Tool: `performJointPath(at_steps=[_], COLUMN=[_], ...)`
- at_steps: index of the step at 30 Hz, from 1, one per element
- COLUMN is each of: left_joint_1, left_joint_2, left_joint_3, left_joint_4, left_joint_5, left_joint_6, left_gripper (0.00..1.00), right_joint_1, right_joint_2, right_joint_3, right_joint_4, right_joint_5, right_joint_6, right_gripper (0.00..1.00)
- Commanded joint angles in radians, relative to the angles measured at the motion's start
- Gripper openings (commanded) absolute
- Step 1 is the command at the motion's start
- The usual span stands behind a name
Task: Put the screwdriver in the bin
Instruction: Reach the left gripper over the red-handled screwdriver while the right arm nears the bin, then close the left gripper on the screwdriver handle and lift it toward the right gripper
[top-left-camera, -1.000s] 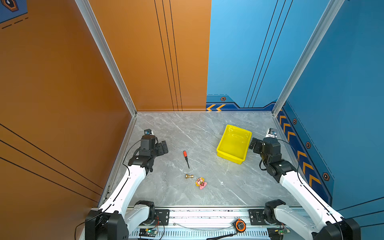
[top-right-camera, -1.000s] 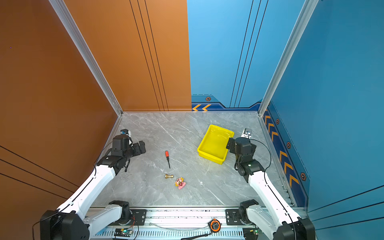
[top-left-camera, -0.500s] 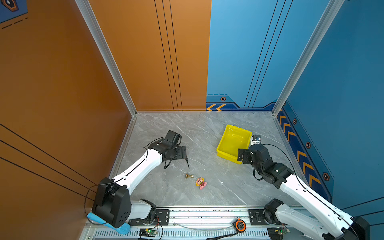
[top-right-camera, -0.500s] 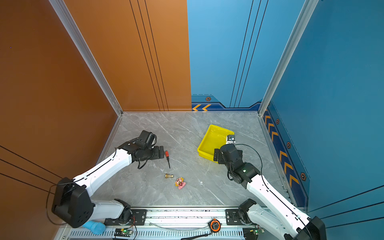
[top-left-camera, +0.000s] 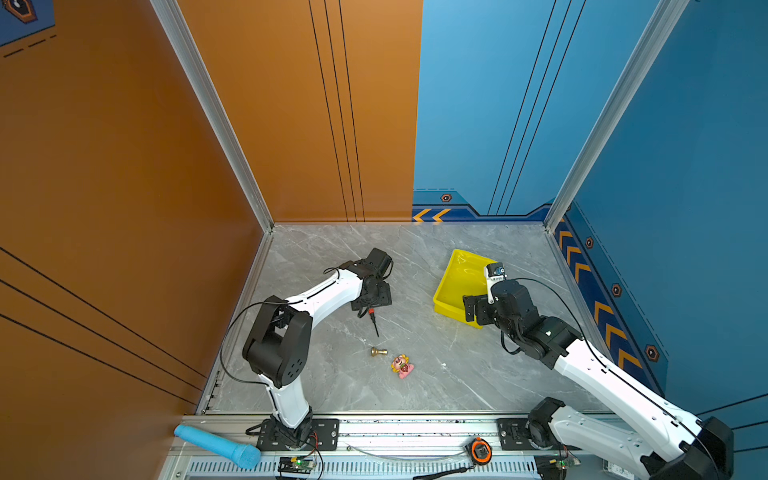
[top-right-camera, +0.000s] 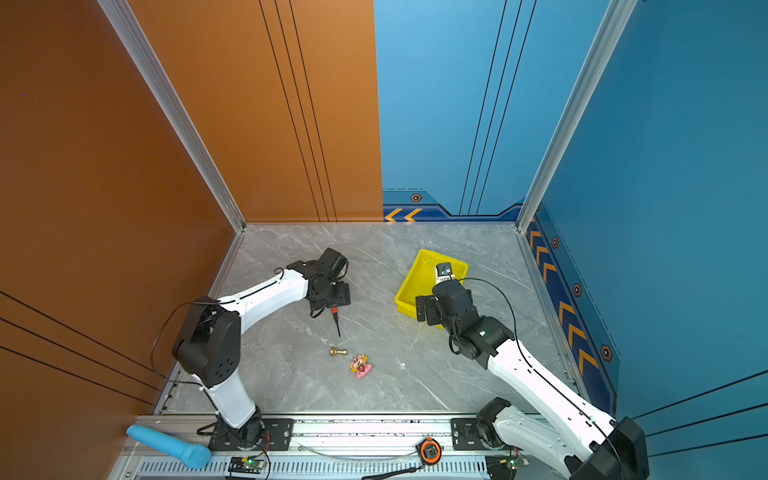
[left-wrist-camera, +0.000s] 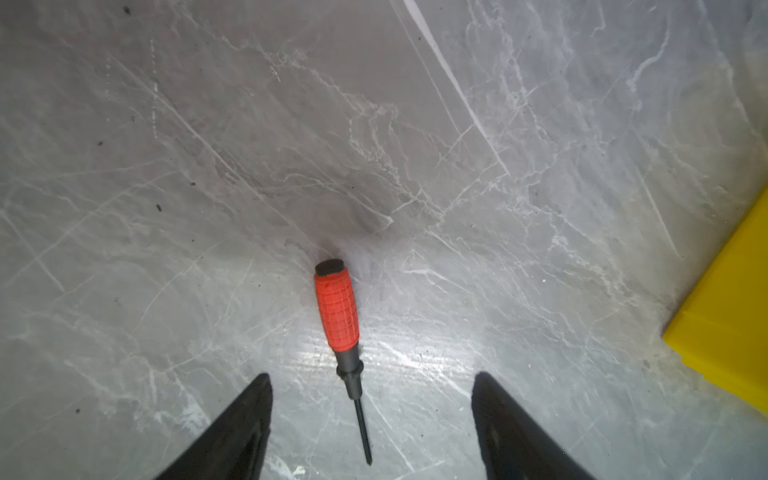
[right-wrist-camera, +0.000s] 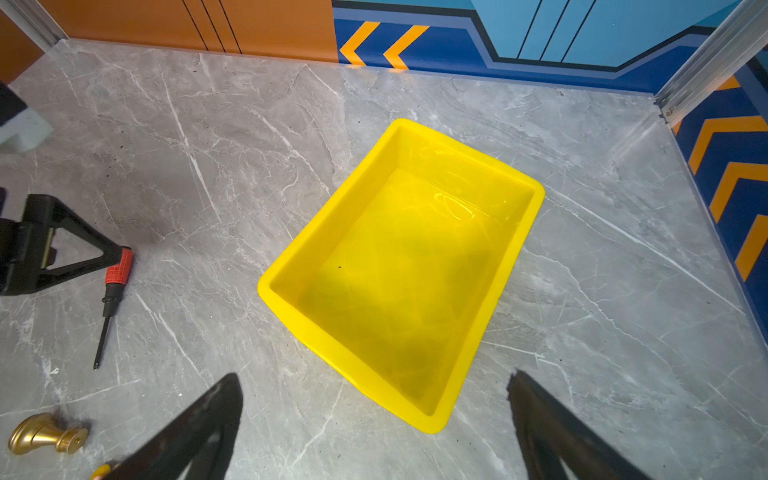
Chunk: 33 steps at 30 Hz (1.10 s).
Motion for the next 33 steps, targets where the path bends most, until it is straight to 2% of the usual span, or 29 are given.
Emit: performJointPath(at_steps=[1, 4, 14, 23, 33], left_joint_1=[-0.006, 0.002, 0.028, 0.043, 0.048], left_joint_2=[0.056, 0.100, 0.154, 0.183, 0.180], left_joint_3=[0.055, 0.087, 0.093, 0.062, 0.015], left_joint_4=[-0.069, -0.107, -0.115, -0.048, -0.014], left_joint_5=[-0.060, -0.088, -0.068, -0.039, -0.032], left_joint_6=[-0.025, -0.018, -0.022, -0.048, -0.066], left_gripper=[0.73, 0.68, 0.60, 0.49, 0.25], right_joint_1=[0.006, 0.007, 0.010, 0.025, 0.024], right_joint_2=[0.005, 0.015, 0.074, 0.060, -0.010], right_joint_3=[0.034, 0.045, 0.089, 0.111, 0.080], right_joint_4=[0.005, -0.001, -0.025, -0.039, -0.077], right_joint_5=[-0.032, -0.019, 0.007, 0.013, 0.020], right_joint_6=[0.009, 0.003, 0.018, 0.016, 0.022], right_gripper=[1.00, 1.00, 1.00, 1.00, 1.00])
